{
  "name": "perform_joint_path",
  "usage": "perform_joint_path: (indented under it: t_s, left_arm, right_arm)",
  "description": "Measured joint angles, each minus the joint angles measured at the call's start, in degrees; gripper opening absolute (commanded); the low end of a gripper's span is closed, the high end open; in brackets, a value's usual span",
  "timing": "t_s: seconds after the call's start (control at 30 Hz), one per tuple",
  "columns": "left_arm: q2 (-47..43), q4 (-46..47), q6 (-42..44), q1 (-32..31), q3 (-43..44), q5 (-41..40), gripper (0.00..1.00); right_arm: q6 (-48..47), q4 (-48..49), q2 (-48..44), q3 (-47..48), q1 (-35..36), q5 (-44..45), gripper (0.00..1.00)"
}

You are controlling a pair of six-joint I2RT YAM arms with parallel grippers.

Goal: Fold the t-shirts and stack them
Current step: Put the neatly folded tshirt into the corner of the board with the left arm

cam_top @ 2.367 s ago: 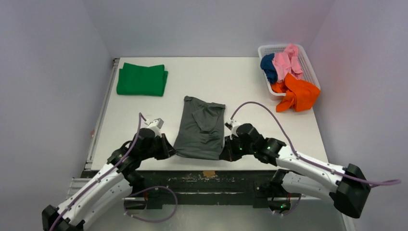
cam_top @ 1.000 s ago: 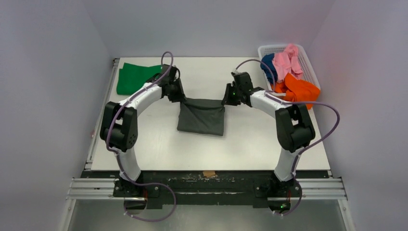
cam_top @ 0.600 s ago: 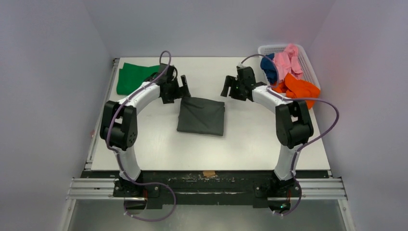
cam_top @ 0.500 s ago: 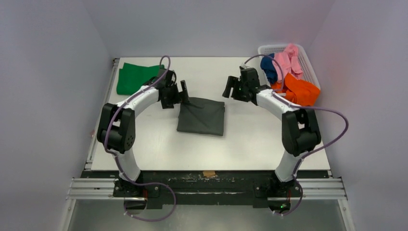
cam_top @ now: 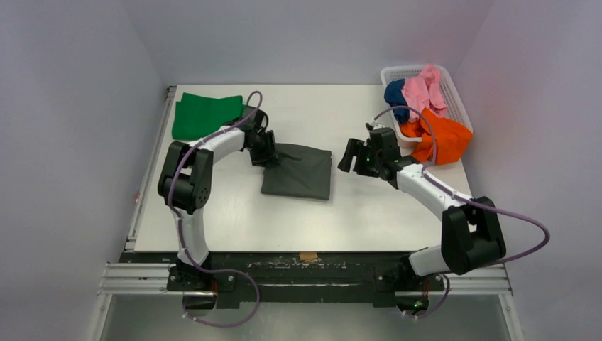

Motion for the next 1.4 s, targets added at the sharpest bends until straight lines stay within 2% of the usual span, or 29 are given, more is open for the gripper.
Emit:
perform_joint_path:
  t_s: [0.13,0.27,0.5,0.8,0.97,1.23,1.4]
  left_arm:
    - [2.89,-2.6,-0.09,-3.13,4.26,-4.15,0.0]
    - [7.28,-8.2,0.11,-7.34,12.15,-10.56,0.0]
    - [15.41,-21.14,3.32,-11.08,29.77,-29.97,0.0]
    - [15.8,-21.42,19.17,-8.09,39.54,-46.51,0.0]
    - [15.8,-19.63,26.34,-3.69,43.95,-48.3,0.0]
    - [16.37,-16.65,33.92,5.66,52.43,-44.41,0.0]
    - [17.0,-15.98,37.88,7.34,55.56,-41.77,0.0]
  right_arm:
    - [0.02,-0.35,-4.02,-0.9,0.0,0.04,0.74]
    - [-0.04,-0.33,-7.69,-1.7,0.0,0.24,0.73]
    - [-0.48,-0.66,-13.68,-4.11,0.0,3.13,0.73]
    - [-1.09,-0.92,-15.98,-4.46,0.0,7.19,0.74]
    - [-1.07,-1.2,-16.0,-4.66,0.0,9.38,0.74]
    - [-1.05,-1.2,-16.98,-5.57,0.0,13.31,0.77]
    - [-1.07,-1.2,-17.25,-5.57,0.0,13.94,0.79]
